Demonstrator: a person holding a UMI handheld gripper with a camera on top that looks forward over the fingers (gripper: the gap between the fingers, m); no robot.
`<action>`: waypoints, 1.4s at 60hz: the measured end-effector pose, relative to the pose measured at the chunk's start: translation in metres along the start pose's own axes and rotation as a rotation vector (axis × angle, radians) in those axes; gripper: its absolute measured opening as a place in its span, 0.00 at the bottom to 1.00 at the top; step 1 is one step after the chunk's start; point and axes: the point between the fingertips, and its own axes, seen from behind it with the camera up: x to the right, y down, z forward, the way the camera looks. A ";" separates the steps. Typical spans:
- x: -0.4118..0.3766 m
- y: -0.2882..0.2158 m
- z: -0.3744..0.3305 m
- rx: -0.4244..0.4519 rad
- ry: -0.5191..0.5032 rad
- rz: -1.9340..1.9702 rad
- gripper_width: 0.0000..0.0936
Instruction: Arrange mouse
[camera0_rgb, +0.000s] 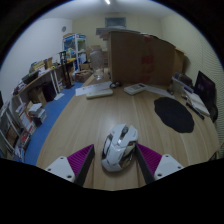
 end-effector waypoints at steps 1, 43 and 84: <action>-0.001 -0.002 0.002 0.004 -0.001 0.000 0.90; 0.077 -0.246 -0.095 0.376 0.082 -0.025 0.39; 0.253 -0.085 0.090 -0.064 0.025 0.035 0.65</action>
